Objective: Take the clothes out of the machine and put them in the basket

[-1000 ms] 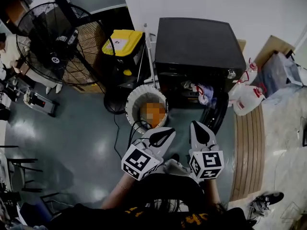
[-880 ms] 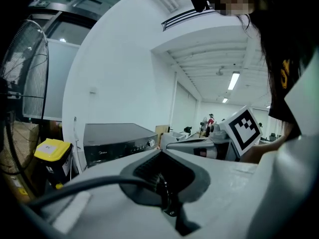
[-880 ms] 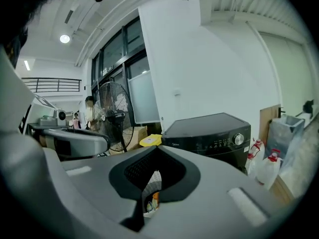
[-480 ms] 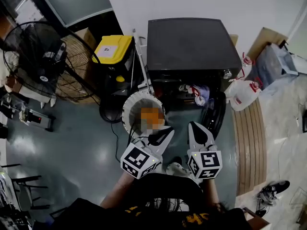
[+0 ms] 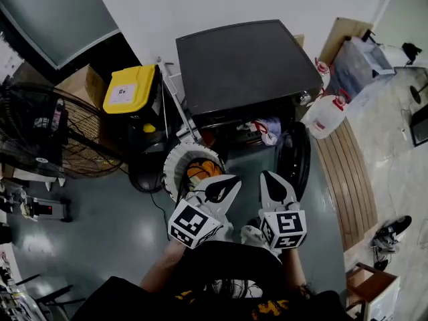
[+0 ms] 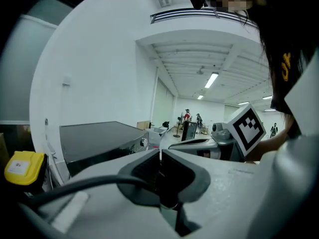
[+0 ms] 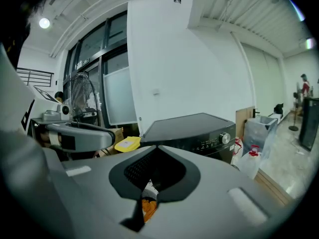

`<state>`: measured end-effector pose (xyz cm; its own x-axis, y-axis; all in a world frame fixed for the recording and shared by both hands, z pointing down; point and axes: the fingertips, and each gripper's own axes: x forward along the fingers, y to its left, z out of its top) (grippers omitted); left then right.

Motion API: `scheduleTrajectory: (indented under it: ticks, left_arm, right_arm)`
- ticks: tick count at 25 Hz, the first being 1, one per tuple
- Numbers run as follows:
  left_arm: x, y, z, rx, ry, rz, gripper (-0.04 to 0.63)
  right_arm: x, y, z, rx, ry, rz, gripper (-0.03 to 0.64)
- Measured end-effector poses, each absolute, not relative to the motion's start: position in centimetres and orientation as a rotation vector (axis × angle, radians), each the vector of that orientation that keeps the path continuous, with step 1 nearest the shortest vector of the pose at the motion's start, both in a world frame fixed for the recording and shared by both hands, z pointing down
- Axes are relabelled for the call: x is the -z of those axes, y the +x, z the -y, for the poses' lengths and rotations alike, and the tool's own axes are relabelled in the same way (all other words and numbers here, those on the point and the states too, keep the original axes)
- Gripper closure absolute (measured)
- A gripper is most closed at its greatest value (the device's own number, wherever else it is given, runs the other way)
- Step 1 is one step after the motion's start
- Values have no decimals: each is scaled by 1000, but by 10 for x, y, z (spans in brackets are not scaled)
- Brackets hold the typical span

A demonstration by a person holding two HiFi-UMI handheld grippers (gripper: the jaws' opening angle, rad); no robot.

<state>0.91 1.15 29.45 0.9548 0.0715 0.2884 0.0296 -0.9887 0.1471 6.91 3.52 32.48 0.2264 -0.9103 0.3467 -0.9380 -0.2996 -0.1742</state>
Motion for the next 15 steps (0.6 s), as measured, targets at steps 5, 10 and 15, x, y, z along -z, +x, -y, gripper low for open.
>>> scheduleTrajectory:
  ticks: [5, 10, 15]
  left_arm:
    - [-307, 10, 18, -462, 2943, -166, 594]
    - [-322, 15, 39, -489, 2946, -276, 594]
    - [-334, 19, 50, -488, 2946, -374, 594]
  right_arm:
    - [-334, 77, -19, -592, 2483, 1702, 594]
    - [-349, 89, -3, -568, 2542, 1591, 592]
    - [-364, 99, 9, -562, 2570, 1508, 583]
